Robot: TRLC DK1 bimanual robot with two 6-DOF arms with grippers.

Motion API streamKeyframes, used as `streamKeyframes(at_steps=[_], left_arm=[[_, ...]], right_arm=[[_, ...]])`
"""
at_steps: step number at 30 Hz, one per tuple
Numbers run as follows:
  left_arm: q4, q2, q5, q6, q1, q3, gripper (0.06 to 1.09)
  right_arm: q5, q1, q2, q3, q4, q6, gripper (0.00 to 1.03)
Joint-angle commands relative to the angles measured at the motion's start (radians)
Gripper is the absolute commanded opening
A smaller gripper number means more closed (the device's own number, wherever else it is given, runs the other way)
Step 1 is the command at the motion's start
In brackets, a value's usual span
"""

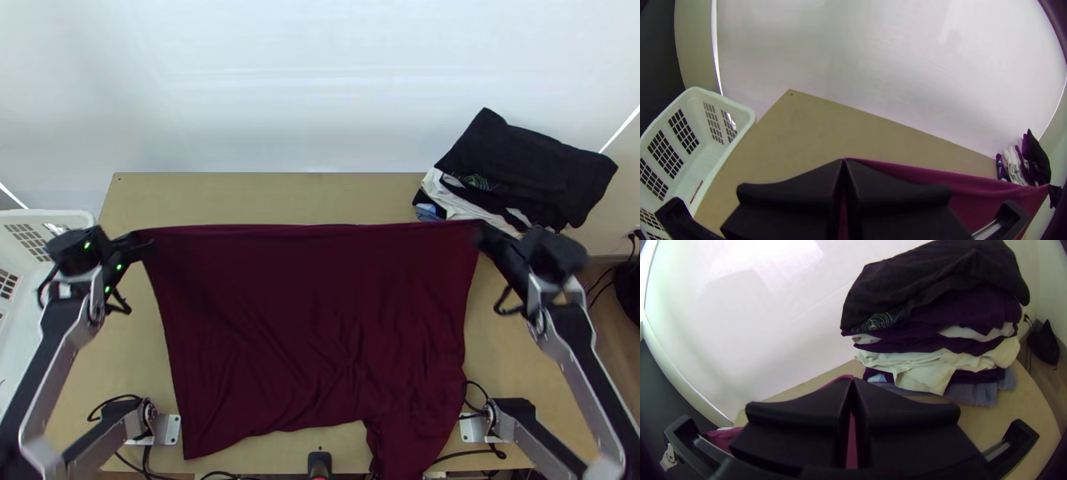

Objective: Fold the t-shirt

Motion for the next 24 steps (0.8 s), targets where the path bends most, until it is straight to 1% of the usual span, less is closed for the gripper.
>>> streamKeyframes(at_steps=[1,5,12,16,19,23,24], left_arm=[[0.046,0.104,-0.016,-0.029,0.031,0.093,0.09],[0.048,0.24,-0.025,-0.048,0.033,0.194,0.09],[0.014,0.482,-0.027,-0.054,0.027,0.392,0.09],[0.017,0.607,-0.027,-0.048,0.025,0.504,0.09],[0.014,0.691,-0.027,-0.051,0.022,0.59,0.09],[0.011,0.762,-0.027,-0.077,0.018,0.671,0.1],[0.01,0.768,-0.025,-0.078,0.016,0.683,0.21]], right_arm=[[0.03,-0.005,0.15,0.13,0.068,0.013,0.03],[0.032,0.01,0.322,0.25,0.093,0.004,0.03],[0.052,0.047,0.519,0.405,0.126,-0.042,0.03],[0.07,0.07,0.603,0.478,0.131,-0.065,0.03],[0.082,0.087,0.657,0.515,0.163,-0.075,0.03],[0.128,0.108,0.684,0.527,0.224,-0.084,0.03],[0.142,0.111,0.684,0.529,0.237,-0.084,0.04]])
